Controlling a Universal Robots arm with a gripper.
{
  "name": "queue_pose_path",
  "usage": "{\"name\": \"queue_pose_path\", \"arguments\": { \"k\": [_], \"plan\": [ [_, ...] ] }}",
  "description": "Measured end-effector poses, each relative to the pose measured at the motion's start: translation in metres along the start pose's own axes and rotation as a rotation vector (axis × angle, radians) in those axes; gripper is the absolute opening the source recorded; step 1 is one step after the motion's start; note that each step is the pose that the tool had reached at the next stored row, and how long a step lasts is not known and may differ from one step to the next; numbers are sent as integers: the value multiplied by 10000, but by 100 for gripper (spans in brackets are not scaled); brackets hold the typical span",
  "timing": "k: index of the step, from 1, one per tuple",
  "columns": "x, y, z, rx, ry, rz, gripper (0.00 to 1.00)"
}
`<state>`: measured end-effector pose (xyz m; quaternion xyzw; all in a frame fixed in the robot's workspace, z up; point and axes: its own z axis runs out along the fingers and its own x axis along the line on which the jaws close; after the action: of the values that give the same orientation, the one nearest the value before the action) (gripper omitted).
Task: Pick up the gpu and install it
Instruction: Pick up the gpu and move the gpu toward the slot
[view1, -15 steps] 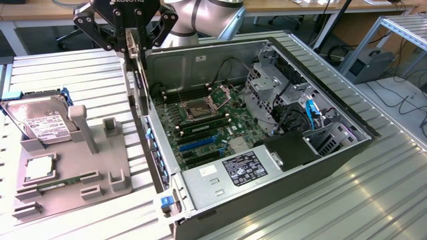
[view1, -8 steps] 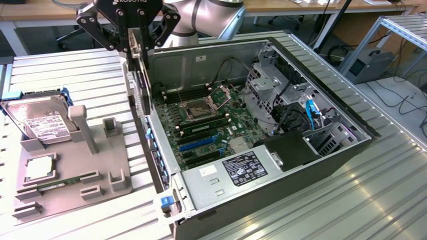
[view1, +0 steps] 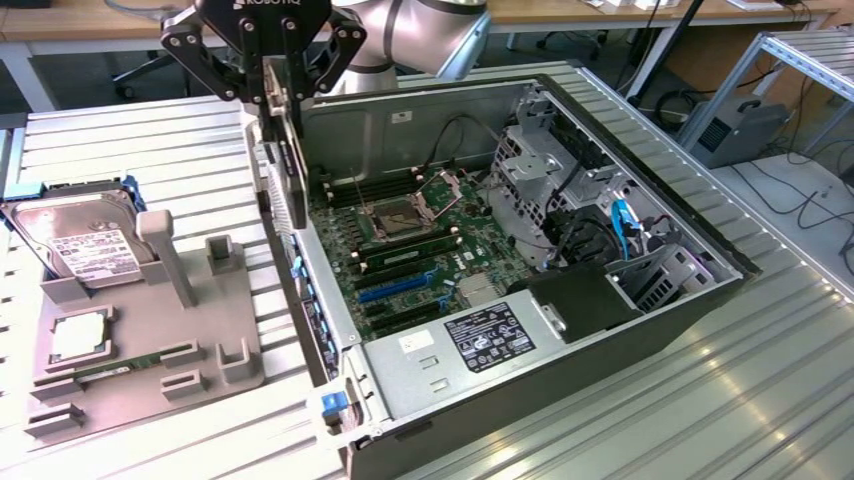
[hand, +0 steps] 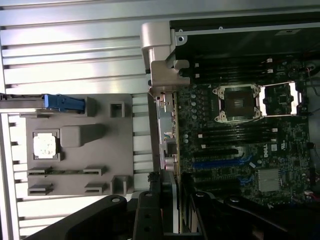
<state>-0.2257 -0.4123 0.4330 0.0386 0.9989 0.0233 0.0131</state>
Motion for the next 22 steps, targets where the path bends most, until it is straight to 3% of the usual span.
{"name": "queue_pose_path", "arguments": {
  "k": [22],
  "plan": [
    [-102, 7, 12, 9, -1, -1, 27]
  ]
}}
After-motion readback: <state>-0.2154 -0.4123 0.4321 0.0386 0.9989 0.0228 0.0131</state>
